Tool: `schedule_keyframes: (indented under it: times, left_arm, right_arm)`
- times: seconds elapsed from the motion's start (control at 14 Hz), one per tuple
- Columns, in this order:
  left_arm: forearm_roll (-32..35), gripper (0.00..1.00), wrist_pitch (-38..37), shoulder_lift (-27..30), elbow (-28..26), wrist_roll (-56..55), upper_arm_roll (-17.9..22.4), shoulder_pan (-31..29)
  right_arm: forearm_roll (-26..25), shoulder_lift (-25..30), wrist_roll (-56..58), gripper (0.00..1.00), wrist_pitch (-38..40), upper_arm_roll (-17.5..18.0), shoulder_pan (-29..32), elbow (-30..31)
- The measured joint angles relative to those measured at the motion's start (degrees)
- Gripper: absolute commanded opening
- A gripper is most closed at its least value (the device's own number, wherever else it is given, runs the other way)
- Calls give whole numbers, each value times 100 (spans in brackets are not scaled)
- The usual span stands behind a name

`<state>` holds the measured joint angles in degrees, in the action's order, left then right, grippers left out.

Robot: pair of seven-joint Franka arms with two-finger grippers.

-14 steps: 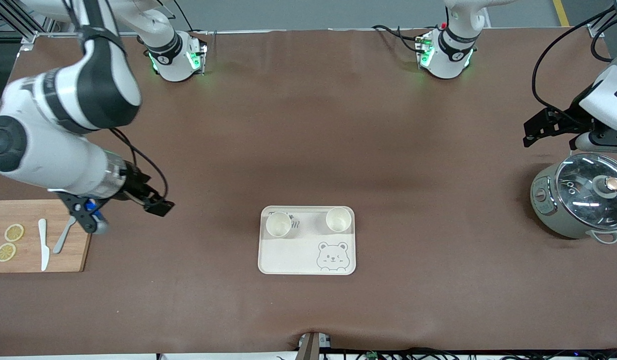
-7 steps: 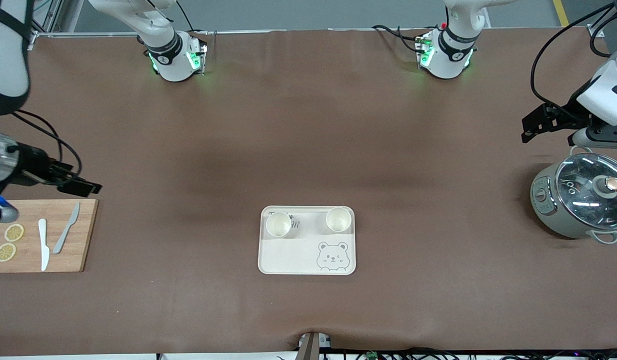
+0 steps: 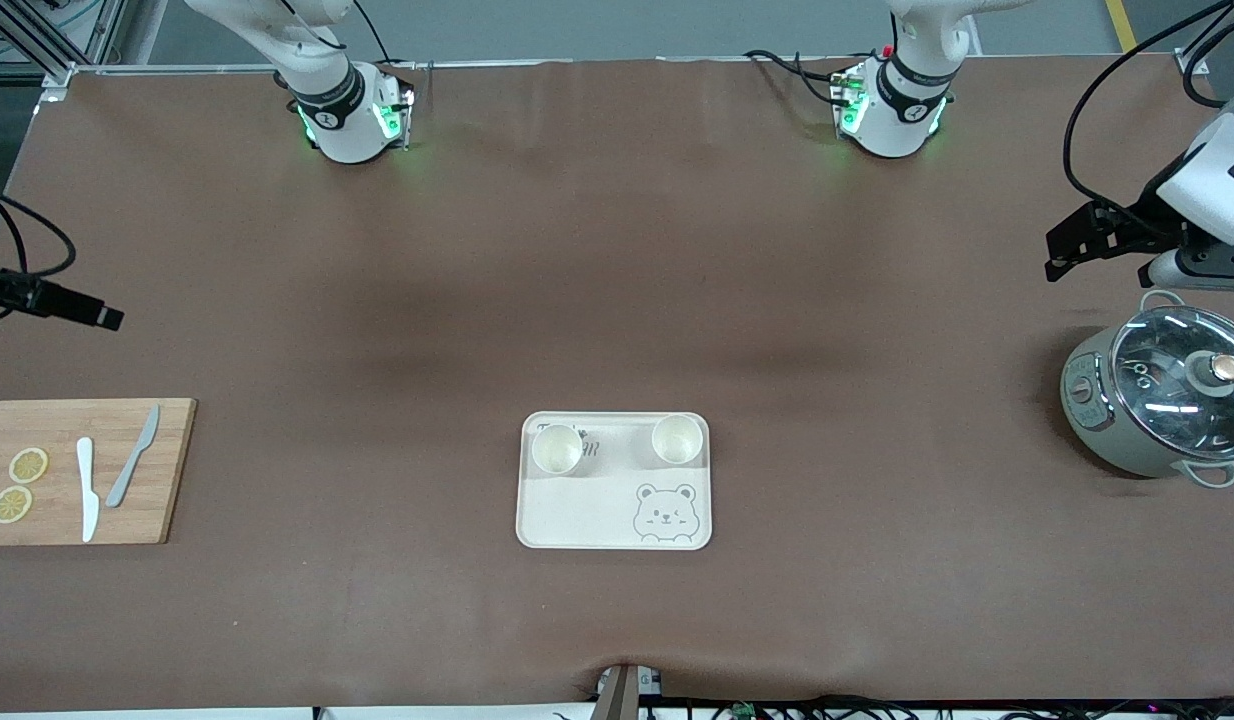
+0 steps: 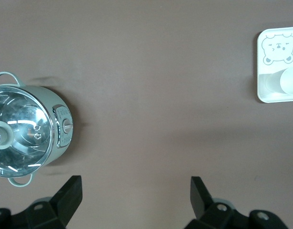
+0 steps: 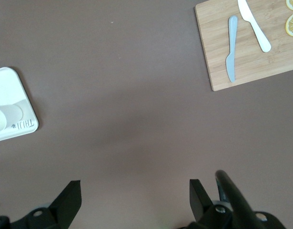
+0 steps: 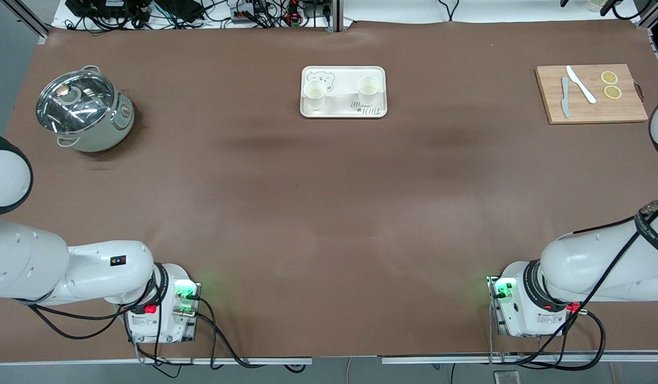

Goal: Place white IKEA cup upright on tray with both arms

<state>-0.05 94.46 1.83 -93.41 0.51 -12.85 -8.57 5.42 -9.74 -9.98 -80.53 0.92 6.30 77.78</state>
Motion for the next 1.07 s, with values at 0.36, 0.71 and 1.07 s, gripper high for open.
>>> schedule_keyframes:
  times: [0.36, 0.71, 1.07]
  left_arm:
    - [0, 100, 0, 14, 4, -74, -11, 1]
    - [0, 100, -1, 13, 3, -74, -17, 2]
    - [0, 100, 1, -48, 174, -74, -7, -10]
  right_arm:
    - [-13, 1200, 232, 100, -340, 95, -127, 1307]
    - [-48, 1466, 1018, 100, -440, 9, -119, 1416]
    - [-189, 1374, 1074, 100, -448, -2, -113, 1173]
